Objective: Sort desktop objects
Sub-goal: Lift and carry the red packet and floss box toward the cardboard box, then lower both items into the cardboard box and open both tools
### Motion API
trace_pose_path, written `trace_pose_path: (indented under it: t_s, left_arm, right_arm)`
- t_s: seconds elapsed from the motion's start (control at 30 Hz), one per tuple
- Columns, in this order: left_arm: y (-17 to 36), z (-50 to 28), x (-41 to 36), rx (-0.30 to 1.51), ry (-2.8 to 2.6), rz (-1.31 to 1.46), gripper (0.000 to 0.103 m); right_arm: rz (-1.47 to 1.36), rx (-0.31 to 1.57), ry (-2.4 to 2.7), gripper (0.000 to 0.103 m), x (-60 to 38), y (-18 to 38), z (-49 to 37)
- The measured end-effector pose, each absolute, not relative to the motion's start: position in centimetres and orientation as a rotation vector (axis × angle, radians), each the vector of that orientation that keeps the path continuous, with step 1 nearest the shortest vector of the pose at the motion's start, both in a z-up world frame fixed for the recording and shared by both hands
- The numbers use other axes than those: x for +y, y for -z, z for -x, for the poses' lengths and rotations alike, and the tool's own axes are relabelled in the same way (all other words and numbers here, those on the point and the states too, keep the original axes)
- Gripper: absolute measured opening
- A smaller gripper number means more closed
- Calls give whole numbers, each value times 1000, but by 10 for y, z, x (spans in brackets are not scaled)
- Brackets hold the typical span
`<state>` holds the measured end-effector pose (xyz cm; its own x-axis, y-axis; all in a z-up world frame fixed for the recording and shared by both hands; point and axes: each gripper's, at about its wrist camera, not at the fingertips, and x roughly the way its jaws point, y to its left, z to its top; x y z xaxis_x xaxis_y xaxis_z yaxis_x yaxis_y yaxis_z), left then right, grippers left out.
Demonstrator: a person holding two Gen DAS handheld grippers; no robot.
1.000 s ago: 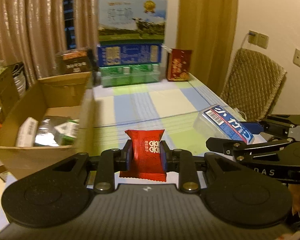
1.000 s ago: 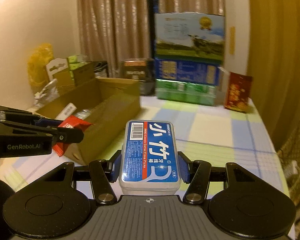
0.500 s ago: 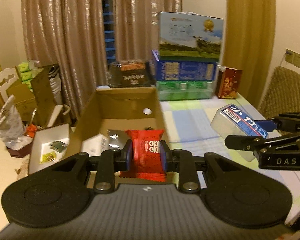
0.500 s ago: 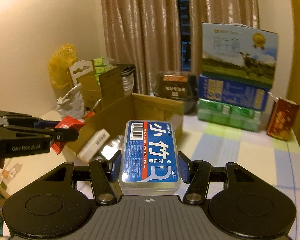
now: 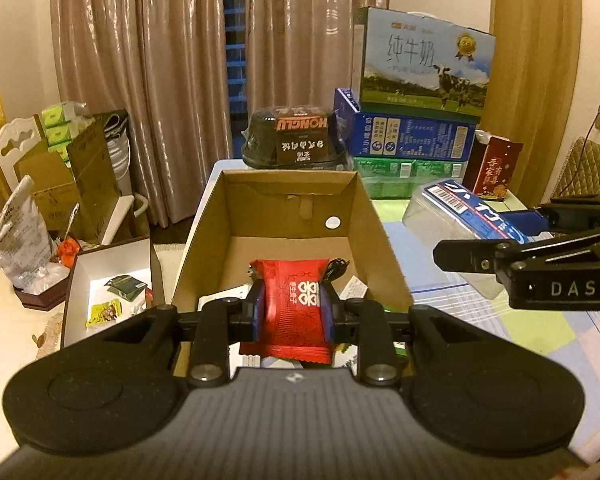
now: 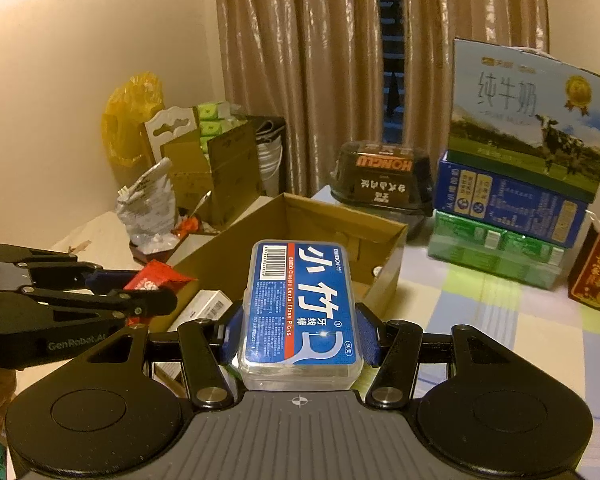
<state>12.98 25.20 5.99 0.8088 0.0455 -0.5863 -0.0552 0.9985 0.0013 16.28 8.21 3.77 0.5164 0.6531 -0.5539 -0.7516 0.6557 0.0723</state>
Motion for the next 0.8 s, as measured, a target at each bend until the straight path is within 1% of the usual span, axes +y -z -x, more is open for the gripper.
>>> trace_pose_path:
  t_s: [0.8]
  left_arm:
    - [-32,-218,287,678,-21,32,23]
  right_arm:
    - [168,654,-795,54,125,-10,-232]
